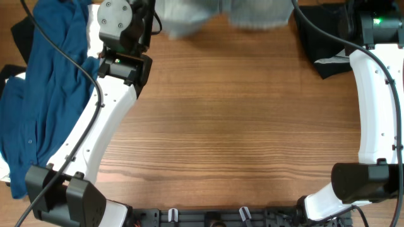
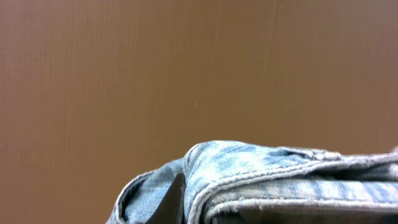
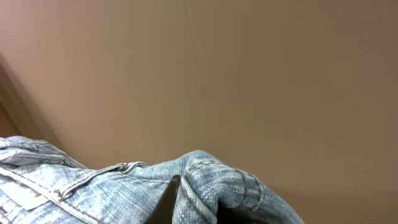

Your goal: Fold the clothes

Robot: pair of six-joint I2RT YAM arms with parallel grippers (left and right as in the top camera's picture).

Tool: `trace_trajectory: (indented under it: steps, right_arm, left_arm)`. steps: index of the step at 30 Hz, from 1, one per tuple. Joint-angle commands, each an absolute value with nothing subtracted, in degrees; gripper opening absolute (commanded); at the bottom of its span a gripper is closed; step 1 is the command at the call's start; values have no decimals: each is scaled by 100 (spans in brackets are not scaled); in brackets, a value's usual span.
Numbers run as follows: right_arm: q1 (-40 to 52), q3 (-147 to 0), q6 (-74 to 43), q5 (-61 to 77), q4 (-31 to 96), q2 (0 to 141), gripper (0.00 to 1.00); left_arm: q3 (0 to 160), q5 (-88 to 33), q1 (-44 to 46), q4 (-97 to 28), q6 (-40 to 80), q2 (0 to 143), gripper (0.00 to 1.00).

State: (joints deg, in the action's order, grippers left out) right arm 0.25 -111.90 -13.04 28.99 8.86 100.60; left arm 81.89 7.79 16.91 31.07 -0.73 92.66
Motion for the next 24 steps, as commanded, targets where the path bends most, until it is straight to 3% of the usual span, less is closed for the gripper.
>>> trace_trajectory:
  steps: [1, 6, 9, 13, 16, 19, 20, 21, 23, 24]
  right_arm:
    - [-596, -11260, -1214, 1310, 1002, 10097, 4]
    - [-596, -11260, -1197, 1406, 2893, 10676, 4]
    - [-598, -11260, -961, 1396, 3962, 10674, 4]
    - [-773, -11260, -856, 1350, 5566, 10254, 4]
    - [-794, -11260, -904, 1387, 6842, 10022, 4]
    - [-794, -11251, -917, 1378, 8263, 9996, 6]
    - [-794, -11198, -915, 1326, 8678, 9996, 12]
    - [-792, -11139, -915, 1258, 8914, 9996, 27]
    - [-784, -10842, -913, 1229, 9144, 9996, 45]
    - [-773, -10696, -908, 1232, 9166, 9996, 66]
  left_arm:
    - [8442, 2318, 812, 2541, 202, 8938, 4]
    - [8442, 1415, 814, -1120, 202, 8938, 4]
    - [8442, 1363, 814, -2663, 375, 8921, 4]
    - [8442, 703, 814, -4069, 395, 8654, 4]
    - [8442, -56, 814, -5179, 395, 8383, 18]
    - [8442, -838, 814, -6093, 429, 8320, 20]
    - [8442, -967, 814, -6359, 740, 8340, 22]
    - [8442, -980, 814, -6683, 1074, 8350, 27]
    - [8442, -939, 814, -7120, 1096, 8357, 34]
    - [8440, -915, 814, -7159, 1094, 8357, 39]
